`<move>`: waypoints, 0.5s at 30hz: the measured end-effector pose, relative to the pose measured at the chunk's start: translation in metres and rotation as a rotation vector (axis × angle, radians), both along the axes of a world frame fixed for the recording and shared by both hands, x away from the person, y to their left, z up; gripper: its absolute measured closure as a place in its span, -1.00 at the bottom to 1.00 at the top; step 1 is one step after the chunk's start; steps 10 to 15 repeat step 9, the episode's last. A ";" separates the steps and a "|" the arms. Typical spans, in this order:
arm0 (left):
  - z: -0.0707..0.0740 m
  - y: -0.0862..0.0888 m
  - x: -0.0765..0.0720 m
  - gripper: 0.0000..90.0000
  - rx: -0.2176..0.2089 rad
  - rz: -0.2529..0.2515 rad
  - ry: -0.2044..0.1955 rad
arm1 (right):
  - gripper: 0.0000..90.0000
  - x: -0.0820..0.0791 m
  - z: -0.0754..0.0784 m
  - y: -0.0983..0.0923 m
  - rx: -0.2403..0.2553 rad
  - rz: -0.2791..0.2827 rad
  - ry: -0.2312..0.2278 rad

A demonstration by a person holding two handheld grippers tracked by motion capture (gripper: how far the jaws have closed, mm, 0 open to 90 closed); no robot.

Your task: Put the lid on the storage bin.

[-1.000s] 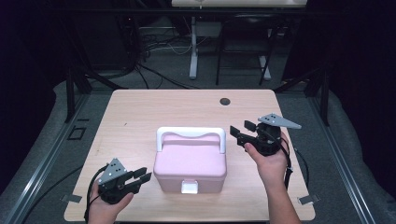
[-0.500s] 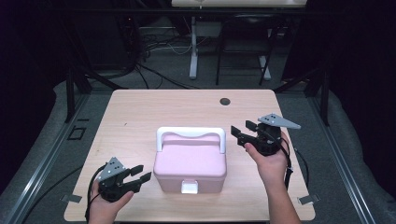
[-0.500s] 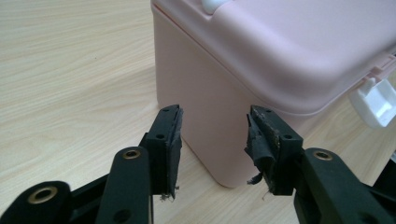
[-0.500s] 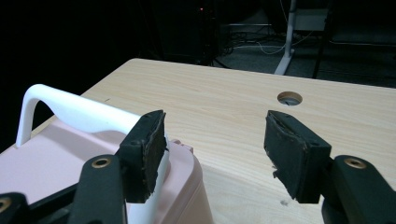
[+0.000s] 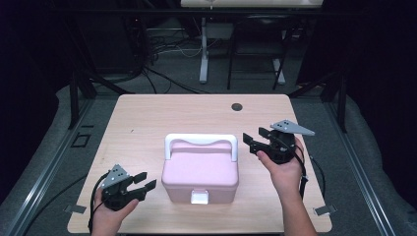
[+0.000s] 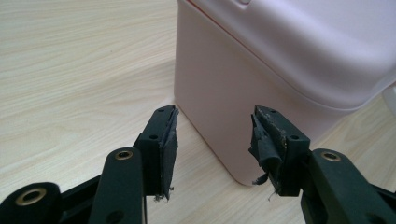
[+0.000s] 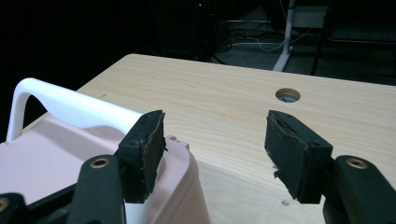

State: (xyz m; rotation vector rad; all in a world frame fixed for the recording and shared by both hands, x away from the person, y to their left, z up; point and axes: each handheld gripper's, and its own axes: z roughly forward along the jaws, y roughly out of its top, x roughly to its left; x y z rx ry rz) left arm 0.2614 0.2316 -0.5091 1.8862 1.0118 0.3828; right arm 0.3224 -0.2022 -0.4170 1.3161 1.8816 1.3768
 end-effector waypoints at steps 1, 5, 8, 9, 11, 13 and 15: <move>0.000 0.000 0.000 0.12 0.001 0.001 0.002 | -0.17 0.000 0.000 0.000 0.001 0.001 0.003; 0.000 0.001 0.000 0.12 0.002 0.000 -0.003 | -0.22 0.002 -0.002 0.000 0.009 0.012 0.017; 0.000 0.001 0.001 0.13 -0.003 -0.004 -0.019 | -0.26 0.004 -0.003 0.002 0.010 0.017 0.040; 0.000 0.002 0.001 0.12 -0.008 -0.009 -0.023 | -0.28 0.005 -0.003 0.003 0.006 0.019 0.050; 0.000 0.002 0.001 0.12 -0.008 -0.009 -0.023 | -0.28 0.005 -0.003 0.003 0.006 0.019 0.050; 0.000 0.002 0.001 0.12 -0.008 -0.009 -0.023 | -0.28 0.005 -0.003 0.003 0.006 0.019 0.050; 0.000 0.002 0.001 0.12 -0.008 -0.009 -0.023 | -0.28 0.005 -0.003 0.003 0.006 0.019 0.050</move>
